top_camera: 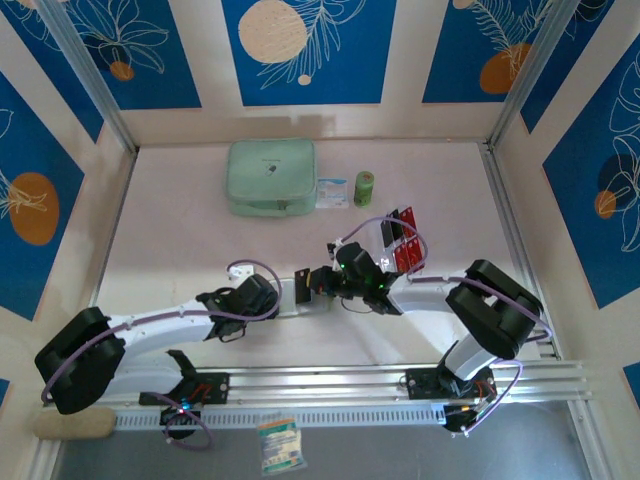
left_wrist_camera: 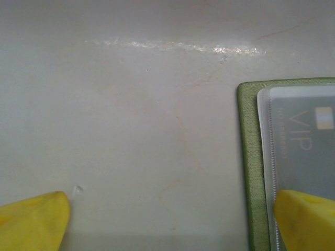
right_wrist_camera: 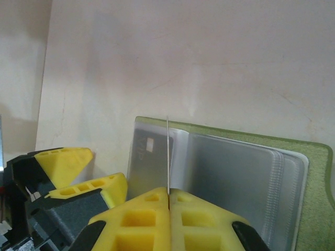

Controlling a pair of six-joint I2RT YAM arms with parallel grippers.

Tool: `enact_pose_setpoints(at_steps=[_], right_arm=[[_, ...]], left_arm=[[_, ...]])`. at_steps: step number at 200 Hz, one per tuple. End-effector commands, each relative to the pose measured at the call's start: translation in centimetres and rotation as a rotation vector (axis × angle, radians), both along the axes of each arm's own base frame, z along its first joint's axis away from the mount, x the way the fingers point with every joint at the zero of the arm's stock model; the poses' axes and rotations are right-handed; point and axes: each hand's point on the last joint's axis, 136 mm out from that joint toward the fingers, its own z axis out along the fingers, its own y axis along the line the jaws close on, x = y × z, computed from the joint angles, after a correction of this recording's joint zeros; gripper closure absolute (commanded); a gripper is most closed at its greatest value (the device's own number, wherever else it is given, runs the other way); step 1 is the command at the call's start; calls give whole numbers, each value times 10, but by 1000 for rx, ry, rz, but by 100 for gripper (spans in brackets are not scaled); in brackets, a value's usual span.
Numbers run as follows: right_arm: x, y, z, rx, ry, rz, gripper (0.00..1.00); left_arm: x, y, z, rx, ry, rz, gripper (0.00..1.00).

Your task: Put the credit cards into the card holder

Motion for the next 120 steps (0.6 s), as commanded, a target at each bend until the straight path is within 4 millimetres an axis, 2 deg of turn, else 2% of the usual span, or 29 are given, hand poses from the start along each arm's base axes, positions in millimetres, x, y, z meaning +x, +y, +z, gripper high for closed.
enact_pose_setpoints(at_steps=[1,120], right_arm=[[1,2,-3,12,-5,-18,100],[-3,2,-19,25,45,-29,100]], left_arm=[[-1,10,-3,28,6,29,1],[-2,10,-3,24,4,29,1]])
